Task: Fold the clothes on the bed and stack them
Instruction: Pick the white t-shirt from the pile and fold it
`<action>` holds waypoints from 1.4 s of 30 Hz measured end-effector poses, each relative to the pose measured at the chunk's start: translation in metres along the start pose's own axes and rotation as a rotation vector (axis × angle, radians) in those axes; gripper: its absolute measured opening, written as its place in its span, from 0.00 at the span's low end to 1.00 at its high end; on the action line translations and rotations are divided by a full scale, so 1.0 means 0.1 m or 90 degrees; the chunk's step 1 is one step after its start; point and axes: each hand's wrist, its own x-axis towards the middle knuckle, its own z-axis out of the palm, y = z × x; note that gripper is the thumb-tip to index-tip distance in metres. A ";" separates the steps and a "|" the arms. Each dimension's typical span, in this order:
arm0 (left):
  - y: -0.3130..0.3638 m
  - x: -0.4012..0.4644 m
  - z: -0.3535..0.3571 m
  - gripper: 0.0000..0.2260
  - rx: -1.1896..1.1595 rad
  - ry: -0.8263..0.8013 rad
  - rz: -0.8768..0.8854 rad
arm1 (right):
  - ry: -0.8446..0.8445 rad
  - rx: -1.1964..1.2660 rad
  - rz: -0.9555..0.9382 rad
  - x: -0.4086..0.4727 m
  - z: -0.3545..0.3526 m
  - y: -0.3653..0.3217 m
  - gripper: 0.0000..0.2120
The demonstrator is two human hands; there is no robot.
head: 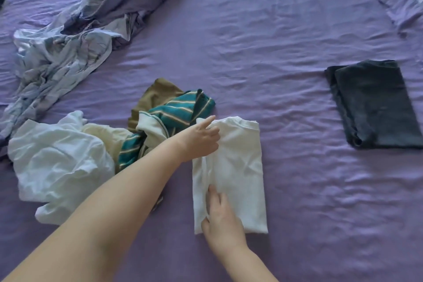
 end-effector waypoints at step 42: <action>1.15 -0.13 -0.09 0.16 -1.539 0.102 -0.944 | 0.142 0.429 0.026 0.67 -0.78 0.86 0.08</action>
